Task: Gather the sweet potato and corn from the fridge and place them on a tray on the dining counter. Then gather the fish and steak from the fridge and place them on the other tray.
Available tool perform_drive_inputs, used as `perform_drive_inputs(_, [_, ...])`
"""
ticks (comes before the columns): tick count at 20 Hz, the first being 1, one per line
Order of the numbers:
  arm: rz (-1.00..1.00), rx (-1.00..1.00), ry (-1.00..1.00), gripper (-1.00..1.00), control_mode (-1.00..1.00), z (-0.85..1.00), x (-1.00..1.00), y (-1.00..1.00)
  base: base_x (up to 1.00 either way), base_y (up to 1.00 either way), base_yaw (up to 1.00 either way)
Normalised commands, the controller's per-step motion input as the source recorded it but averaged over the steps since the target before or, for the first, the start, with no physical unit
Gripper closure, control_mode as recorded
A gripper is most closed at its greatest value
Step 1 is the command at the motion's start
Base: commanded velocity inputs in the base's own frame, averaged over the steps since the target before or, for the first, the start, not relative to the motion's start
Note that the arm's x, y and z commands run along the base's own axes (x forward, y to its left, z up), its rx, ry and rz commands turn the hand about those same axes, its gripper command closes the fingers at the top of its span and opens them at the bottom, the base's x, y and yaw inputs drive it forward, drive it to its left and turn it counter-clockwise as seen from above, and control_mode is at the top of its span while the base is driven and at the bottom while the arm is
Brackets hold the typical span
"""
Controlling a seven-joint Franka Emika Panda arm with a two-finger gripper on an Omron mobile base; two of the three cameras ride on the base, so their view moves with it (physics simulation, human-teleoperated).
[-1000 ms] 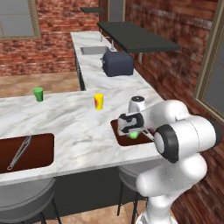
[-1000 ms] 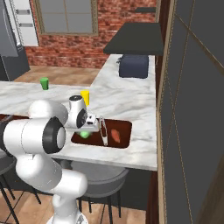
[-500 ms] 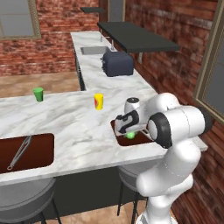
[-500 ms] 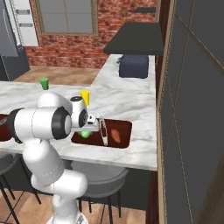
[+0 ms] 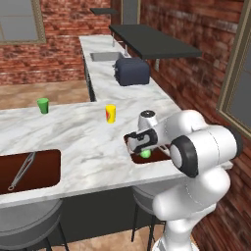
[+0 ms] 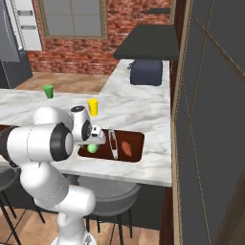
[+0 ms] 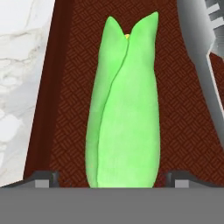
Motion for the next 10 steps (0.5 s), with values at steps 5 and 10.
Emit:
perform_drive_inputs(5, [0.00,0.00,0.00,-1.00,-1.00,0.46,-0.15,0.00,0.00,0.00,0.00])
perform_drive_inputs(10, [0.00,0.00,0.00,-1.00,-1.00,0.62,-0.34,0.00,0.00,0.00,0.00])
